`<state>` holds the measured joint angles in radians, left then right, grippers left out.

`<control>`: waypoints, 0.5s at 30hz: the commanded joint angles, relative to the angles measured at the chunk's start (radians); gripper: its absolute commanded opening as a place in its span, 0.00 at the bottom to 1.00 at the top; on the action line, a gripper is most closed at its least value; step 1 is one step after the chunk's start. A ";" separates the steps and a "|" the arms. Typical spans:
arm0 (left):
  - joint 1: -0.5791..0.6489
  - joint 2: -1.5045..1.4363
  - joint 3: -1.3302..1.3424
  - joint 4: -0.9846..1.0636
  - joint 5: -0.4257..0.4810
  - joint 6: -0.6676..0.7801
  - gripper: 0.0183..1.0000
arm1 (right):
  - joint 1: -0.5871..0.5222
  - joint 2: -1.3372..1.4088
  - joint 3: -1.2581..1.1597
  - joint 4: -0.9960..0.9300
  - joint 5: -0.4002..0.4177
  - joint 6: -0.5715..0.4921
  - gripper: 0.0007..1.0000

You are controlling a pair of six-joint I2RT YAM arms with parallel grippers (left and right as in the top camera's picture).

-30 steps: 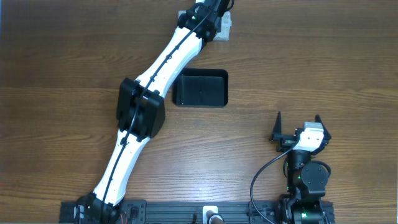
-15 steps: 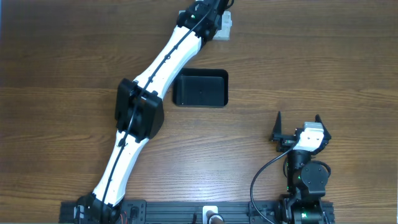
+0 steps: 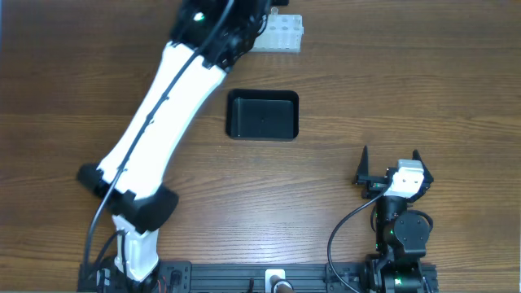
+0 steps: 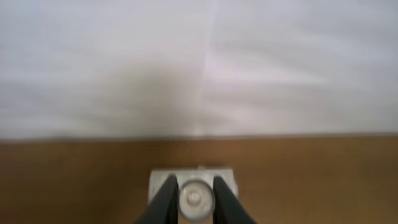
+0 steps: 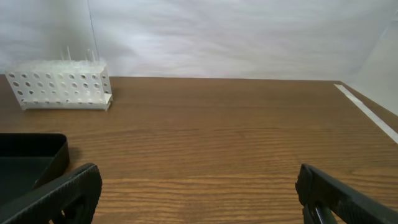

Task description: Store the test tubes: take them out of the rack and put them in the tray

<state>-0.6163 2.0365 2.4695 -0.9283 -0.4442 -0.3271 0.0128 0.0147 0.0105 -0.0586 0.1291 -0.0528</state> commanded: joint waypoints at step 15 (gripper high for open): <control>-0.047 0.006 -0.589 -0.127 0.079 -0.447 0.11 | 0.001 -0.010 -0.005 -0.002 -0.008 0.003 0.99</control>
<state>-0.6628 2.0392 1.9713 -1.1091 -0.4076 -0.7235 0.0128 0.0147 0.0105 -0.0586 0.1291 -0.0521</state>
